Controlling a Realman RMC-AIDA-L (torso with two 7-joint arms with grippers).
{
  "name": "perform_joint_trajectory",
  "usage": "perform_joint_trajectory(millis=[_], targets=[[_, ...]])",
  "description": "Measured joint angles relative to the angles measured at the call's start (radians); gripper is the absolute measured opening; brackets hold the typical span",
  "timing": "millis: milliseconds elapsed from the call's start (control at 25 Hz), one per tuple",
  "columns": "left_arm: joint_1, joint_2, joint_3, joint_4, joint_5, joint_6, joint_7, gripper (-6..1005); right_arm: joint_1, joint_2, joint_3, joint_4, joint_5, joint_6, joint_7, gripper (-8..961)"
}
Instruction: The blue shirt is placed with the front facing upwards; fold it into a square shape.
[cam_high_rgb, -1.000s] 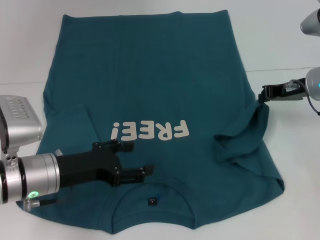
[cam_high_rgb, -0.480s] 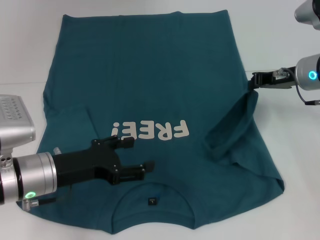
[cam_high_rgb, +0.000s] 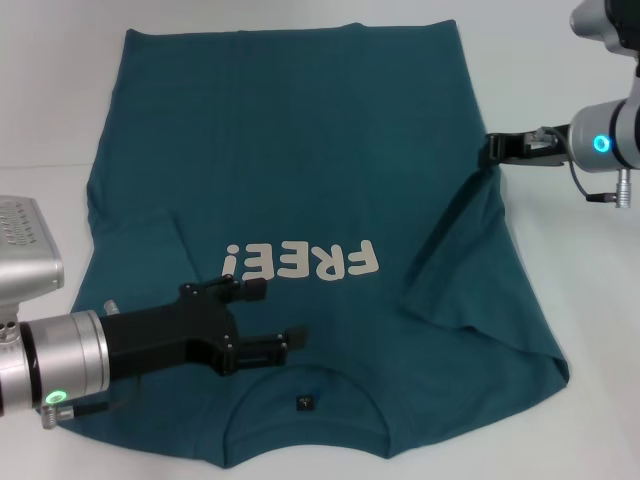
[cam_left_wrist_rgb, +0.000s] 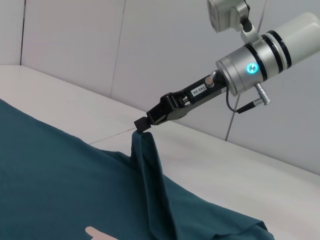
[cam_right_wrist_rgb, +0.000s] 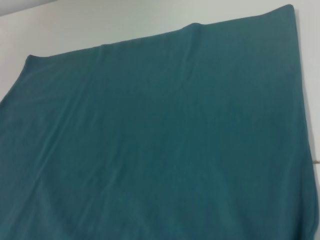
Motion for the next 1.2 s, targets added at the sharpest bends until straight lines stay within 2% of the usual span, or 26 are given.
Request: perform_joint_trajectory(millis=[400,680,960,1200], targets=[[0.006,-0.001,0.0,-0.002,0.0,0.001,0.008,888,0.027,0.011,-0.002,0.061,0.0,0.087,-0.003,43],[0.014,-0.002,0.0,0.001,-0.001,0.009,0.008,888,0.029,0.029,-0.002,0.066,0.004,0.113,-0.016,51],[0.015,0.0,0.0,0.001,-0.002,0.009,0.008,887,0.025,0.04,-0.002,0.054,0.068,0.102,-0.073,333],[0.018,0.0,-0.003,0.001,-0.009,0.01,0.008,888,-0.015,0.024,0.007,-0.003,0.193,0.009,-0.131,568]])
